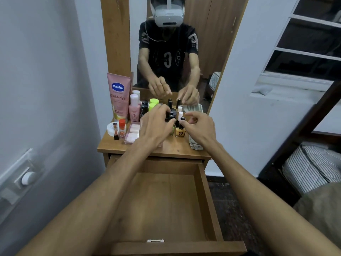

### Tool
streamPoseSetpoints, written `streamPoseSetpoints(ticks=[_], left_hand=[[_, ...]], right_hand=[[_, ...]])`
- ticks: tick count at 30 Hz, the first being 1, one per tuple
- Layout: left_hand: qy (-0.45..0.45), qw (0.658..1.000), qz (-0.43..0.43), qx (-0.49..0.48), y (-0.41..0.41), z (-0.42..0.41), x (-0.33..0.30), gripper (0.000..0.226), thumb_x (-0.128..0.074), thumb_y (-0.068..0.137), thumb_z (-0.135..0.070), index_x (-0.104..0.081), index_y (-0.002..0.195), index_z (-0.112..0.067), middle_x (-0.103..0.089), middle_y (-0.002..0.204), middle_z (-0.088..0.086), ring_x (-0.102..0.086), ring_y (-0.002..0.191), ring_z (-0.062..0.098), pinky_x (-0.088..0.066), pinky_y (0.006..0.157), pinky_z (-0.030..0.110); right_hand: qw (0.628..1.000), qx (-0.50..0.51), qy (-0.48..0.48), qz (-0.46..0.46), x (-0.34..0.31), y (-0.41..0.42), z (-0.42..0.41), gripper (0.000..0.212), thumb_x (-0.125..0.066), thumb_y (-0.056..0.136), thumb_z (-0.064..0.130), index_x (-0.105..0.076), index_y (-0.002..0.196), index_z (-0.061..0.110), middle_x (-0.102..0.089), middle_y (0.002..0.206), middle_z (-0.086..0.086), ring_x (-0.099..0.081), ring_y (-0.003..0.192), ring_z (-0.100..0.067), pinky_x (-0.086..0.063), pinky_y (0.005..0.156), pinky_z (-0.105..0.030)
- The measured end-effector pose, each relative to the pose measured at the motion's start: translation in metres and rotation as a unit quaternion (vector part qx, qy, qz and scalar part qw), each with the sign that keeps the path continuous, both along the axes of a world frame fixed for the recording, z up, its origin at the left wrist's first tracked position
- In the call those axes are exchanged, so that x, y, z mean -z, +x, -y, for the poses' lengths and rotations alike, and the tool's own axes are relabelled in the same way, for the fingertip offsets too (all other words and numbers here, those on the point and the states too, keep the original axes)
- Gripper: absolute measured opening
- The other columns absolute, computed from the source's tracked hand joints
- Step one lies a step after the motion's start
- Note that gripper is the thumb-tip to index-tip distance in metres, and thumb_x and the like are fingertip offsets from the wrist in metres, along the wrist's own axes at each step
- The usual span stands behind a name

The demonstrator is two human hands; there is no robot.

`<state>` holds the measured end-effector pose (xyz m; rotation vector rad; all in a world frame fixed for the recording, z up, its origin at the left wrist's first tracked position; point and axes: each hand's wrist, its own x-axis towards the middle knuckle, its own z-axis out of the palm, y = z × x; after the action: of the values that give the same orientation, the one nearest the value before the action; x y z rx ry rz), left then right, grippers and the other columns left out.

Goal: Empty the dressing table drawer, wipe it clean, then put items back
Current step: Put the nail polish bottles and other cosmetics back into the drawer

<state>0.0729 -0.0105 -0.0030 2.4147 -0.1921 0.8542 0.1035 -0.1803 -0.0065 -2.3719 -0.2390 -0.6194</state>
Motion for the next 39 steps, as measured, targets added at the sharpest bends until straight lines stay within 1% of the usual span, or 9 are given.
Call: streamPoseSetpoints(ticks=[3, 8, 12, 16, 22, 25, 30, 34, 39], left_hand=[[0.028, 0.999, -0.035, -0.014, 0.015, 0.007, -0.002, 0.031, -0.068, 0.088, -0.036, -0.07, 0.113, -0.016, -0.066, 0.104, 0.0, -0.062, 0.094, 0.019, -0.052, 0.079, 0.038], [0.037, 0.998, -0.037, -0.024, 0.019, 0.01, 0.002, 0.018, -0.068, 0.088, -0.028, -0.069, 0.102, -0.017, -0.067, 0.095, 0.002, -0.062, 0.089, 0.021, -0.054, 0.079, 0.043], [0.017, 0.999, -0.046, -0.013, 0.011, 0.008, 0.0, 0.013, -0.072, 0.086, -0.027, -0.063, 0.088, -0.018, -0.062, 0.091, -0.002, -0.058, 0.084, 0.018, -0.043, 0.07, 0.033], [-0.02, 1.0, -0.011, 0.005, -0.015, 0.007, -0.011, 0.016, -0.072, 0.088, -0.031, -0.066, 0.089, -0.016, -0.066, 0.09, -0.003, -0.06, 0.079, 0.016, -0.039, 0.069, 0.028], [-0.038, 0.994, -0.017, 0.099, -0.068, 0.003, -0.022, 0.015, -0.077, 0.087, -0.033, -0.071, 0.091, -0.02, -0.068, 0.081, -0.01, -0.063, 0.07, 0.006, -0.051, 0.064, 0.026], [-0.011, 0.988, -0.079, 0.129, -0.084, 0.005, -0.01, 0.008, -0.078, 0.086, -0.029, -0.071, 0.087, -0.025, -0.069, 0.083, -0.013, -0.061, 0.069, 0.001, -0.047, 0.062, 0.023], [0.037, 0.98, -0.158, 0.115, -0.088, 0.015, 0.033, 0.011, -0.077, 0.085, -0.031, -0.066, 0.086, -0.029, -0.065, 0.082, -0.014, -0.056, 0.074, 0.004, -0.039, 0.067, 0.028], [0.061, 0.979, -0.149, 0.125, -0.087, 0.027, 0.059, 0.014, -0.079, 0.084, -0.029, -0.066, 0.089, -0.025, -0.062, 0.085, -0.012, -0.055, 0.079, 0.009, -0.037, 0.069, 0.026], [0.052, 0.985, -0.114, 0.118, -0.077, 0.041, 0.078, 0.013, -0.077, 0.085, -0.027, -0.068, 0.093, -0.022, -0.061, 0.084, -0.011, -0.055, 0.077, 0.01, -0.046, 0.07, 0.03]], right_hand=[[1.0, -0.014, 0.003, -0.005, 0.004, 0.004, 0.0, 0.027, -0.077, 0.083, 0.044, -0.081, 0.106, 0.029, -0.069, 0.07, 0.015, -0.064, 0.074, -0.003, -0.058, 0.076, -0.033], [0.999, -0.031, 0.023, -0.003, 0.005, 0.001, 0.006, 0.019, -0.077, 0.085, 0.039, -0.083, 0.098, 0.028, -0.073, 0.074, 0.016, -0.066, 0.075, 0.0, -0.055, 0.073, -0.026], [0.998, -0.035, 0.05, -0.004, 0.0, -0.01, 0.011, 0.014, -0.078, 0.087, 0.039, -0.084, 0.092, 0.026, -0.071, 0.073, 0.019, -0.065, 0.073, 0.006, -0.046, 0.067, -0.014], [0.997, -0.029, 0.075, 0.008, -0.013, -0.033, 0.018, 0.016, -0.078, 0.086, 0.038, -0.084, 0.089, 0.024, -0.065, 0.066, 0.021, -0.059, 0.067, 0.013, -0.038, 0.057, -0.004], [0.996, -0.034, 0.077, 0.005, -0.035, -0.083, 0.036, 0.012, -0.079, 0.084, 0.034, -0.083, 0.081, 0.023, -0.071, 0.069, 0.014, -0.062, 0.066, 0.0, -0.043, 0.061, -0.012], [0.998, -0.039, 0.043, -0.028, -0.028, -0.103, 0.047, 0.008, -0.08, 0.084, 0.028, -0.082, 0.079, 0.021, -0.074, 0.072, 0.012, -0.067, 0.071, -0.002, -0.048, 0.062, -0.015], [0.995, -0.013, -0.045, -0.091, 0.013, -0.117, 0.051, 0.004, -0.081, 0.082, 0.028, -0.081, 0.079, 0.025, -0.067, 0.064, 0.015, -0.061, 0.063, 0.003, -0.038, 0.057, -0.01], [0.991, 0.019, -0.075, -0.111, 0.046, -0.117, 0.047, 0.01, -0.081, 0.079, 0.032, -0.082, 0.083, 0.023, -0.072, 0.068, 0.01, -0.067, 0.069, -0.008, -0.058, 0.067, -0.03], [0.99, 0.025, -0.103, -0.09, 0.063, -0.109, 0.043, 0.014, -0.078, 0.083, 0.031, -0.081, 0.092, 0.021, -0.074, 0.076, 0.005, -0.067, 0.075, -0.017, -0.056, 0.07, -0.032]])
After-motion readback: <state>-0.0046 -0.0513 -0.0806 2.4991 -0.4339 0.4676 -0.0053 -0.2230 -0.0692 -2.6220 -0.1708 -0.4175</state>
